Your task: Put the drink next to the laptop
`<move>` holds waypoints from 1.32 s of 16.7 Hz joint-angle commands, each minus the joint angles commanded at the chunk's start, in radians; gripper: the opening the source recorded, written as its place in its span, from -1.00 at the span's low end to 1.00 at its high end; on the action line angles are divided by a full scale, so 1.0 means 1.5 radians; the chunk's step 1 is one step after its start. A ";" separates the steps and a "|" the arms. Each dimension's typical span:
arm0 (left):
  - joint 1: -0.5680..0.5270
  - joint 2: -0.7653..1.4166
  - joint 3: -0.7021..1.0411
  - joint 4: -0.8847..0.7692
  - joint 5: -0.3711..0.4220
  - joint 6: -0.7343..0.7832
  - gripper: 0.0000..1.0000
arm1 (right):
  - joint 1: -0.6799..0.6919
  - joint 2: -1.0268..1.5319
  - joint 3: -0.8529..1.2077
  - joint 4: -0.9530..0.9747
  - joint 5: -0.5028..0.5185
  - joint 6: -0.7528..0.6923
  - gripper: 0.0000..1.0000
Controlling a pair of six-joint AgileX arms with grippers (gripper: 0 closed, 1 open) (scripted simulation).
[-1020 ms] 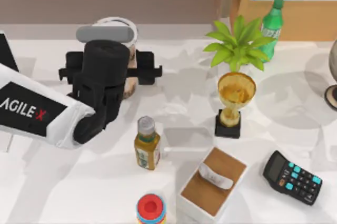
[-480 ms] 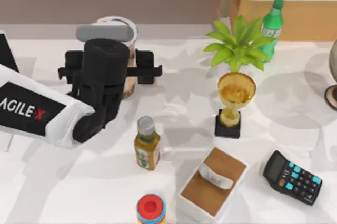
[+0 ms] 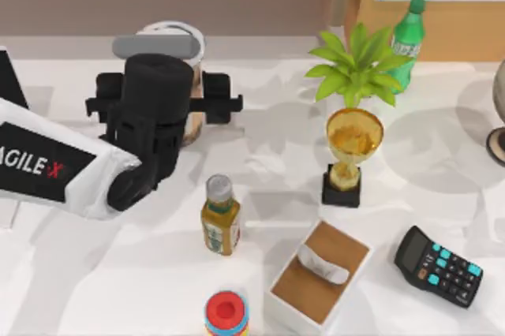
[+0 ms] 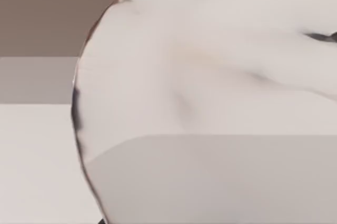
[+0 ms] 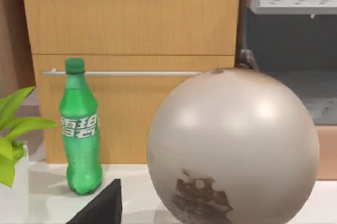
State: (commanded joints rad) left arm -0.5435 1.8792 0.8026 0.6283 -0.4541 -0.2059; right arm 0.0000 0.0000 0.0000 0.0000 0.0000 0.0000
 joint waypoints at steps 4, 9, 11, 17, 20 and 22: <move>0.010 -0.026 0.005 0.000 0.007 0.014 -1.00 | 0.000 0.000 0.000 0.000 0.000 0.000 1.00; 0.052 -0.100 -0.041 -0.025 0.042 0.046 -1.00 | 0.000 0.000 0.000 0.000 0.000 0.000 1.00; 0.074 -0.147 -0.062 -0.028 0.063 0.052 -1.00 | 0.000 0.000 0.000 0.000 0.000 0.000 1.00; 0.146 -0.302 -0.135 -0.029 0.133 0.057 -1.00 | 0.000 0.000 0.000 0.000 0.000 0.000 1.00; 0.179 -0.353 -0.185 -0.048 0.164 0.067 -1.00 | 0.000 0.000 0.000 0.000 0.000 0.000 1.00; 0.197 -0.372 -0.219 -0.067 0.178 0.077 -1.00 | 0.000 0.000 0.000 0.000 0.000 0.000 1.00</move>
State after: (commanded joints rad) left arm -0.2476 1.3216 0.4741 0.5276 -0.1864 -0.0898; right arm 0.0000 0.0000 0.0000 0.0000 0.0000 0.0000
